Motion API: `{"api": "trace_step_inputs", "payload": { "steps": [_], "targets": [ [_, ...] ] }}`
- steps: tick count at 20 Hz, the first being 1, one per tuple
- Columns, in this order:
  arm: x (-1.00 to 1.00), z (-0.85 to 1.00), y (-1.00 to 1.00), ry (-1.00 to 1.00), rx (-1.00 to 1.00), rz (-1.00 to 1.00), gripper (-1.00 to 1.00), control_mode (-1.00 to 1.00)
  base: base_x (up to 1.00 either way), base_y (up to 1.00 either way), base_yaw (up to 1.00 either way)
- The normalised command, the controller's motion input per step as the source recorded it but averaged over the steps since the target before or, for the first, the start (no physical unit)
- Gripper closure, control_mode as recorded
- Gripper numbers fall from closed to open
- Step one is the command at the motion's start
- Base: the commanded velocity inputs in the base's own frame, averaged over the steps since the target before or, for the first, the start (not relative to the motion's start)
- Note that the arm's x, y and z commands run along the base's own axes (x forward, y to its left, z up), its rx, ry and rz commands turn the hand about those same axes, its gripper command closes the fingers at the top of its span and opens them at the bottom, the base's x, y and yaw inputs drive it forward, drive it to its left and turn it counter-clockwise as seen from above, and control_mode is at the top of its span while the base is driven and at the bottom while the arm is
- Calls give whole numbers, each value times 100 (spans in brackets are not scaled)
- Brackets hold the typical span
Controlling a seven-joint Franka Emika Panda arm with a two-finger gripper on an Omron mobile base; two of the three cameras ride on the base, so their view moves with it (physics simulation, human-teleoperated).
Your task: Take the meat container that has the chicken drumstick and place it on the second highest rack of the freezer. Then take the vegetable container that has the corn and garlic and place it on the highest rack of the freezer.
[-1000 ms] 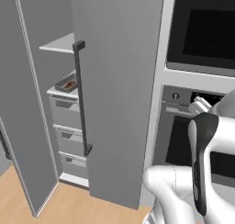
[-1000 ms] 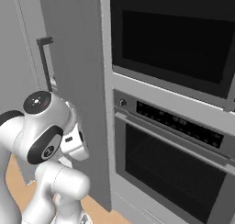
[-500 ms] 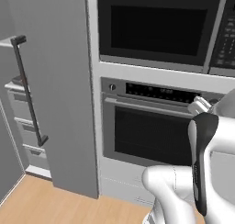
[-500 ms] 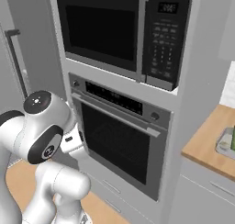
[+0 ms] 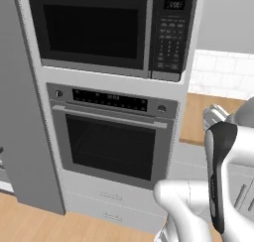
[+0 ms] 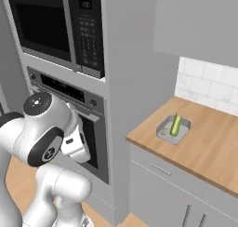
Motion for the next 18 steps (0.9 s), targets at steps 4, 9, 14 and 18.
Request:
{"api": "trace_step_inputs", "payload": {
  "steps": [4,9,14,18],
  "targets": [
    [0,0,0,0,0,0,-100,100,31,-100,-4],
    [0,0,0,0,0,0,-100,100,15,-95,-4],
    [57,-62,-37,13,32,-1,-100,-100,3,-17,0],
    [100,-65,1,22,31,0,-100,-100,0,0,0]
  ]
}}
